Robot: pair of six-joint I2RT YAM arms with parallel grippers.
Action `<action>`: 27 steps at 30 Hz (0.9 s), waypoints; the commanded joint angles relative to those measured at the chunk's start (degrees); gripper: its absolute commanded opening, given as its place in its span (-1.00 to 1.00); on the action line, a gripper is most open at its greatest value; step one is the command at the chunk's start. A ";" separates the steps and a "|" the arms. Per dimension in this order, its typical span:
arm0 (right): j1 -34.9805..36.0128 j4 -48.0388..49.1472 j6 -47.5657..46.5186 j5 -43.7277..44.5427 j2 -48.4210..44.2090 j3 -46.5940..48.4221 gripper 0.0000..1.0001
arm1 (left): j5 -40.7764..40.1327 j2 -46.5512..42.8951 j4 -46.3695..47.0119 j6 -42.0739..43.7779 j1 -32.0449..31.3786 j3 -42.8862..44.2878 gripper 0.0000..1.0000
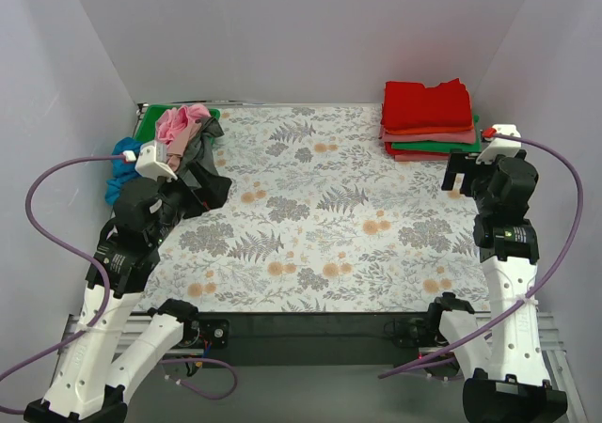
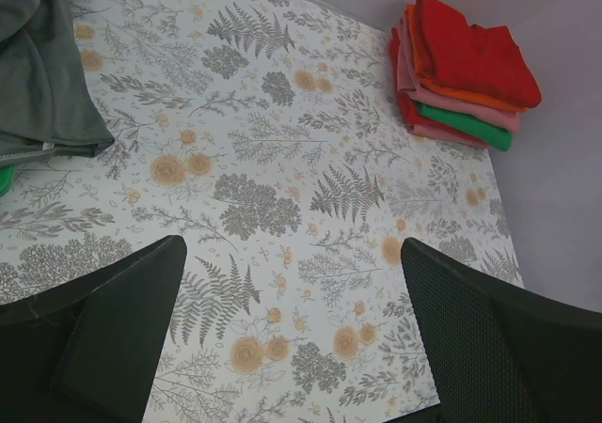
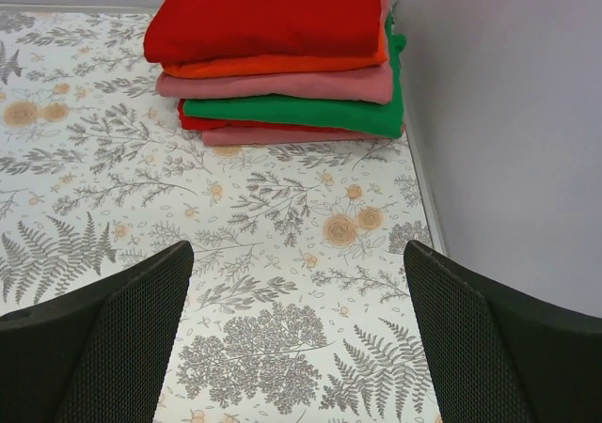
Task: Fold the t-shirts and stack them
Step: Grab the tshirt from the pile
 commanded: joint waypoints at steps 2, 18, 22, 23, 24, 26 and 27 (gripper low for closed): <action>-0.26 1.08 -5.35 -8.23 0.07 0.84 0.97 | 0.51 0.13 2.29 -3.02 0.24 0.39 0.96; -11.42 10.56 -11.35 -57.38 2.45 -18.49 0.97 | 7.62 24.63 6.50 -4.53 23.95 10.50 0.96; -11.77 10.83 -13.28 -58.17 3.14 -19.99 0.97 | 9.74 34.91 10.11 -5.85 30.73 12.42 0.73; -11.86 10.74 -13.55 -58.17 3.58 -20.08 0.97 | 9.39 37.72 10.03 -4.37 30.91 13.47 0.65; -11.86 10.74 -13.55 -58.09 4.54 -19.91 0.97 | 9.39 42.01 10.11 -3.05 30.92 14.62 0.61; -11.86 10.65 -13.73 -58.70 4.99 -19.64 0.97 | 10.35 45.91 11.69 3.07 30.92 17.35 0.48; -11.86 10.65 -13.73 -58.96 5.17 -19.55 0.97 | 11.22 48.88 12.91 4.94 30.92 18.22 0.44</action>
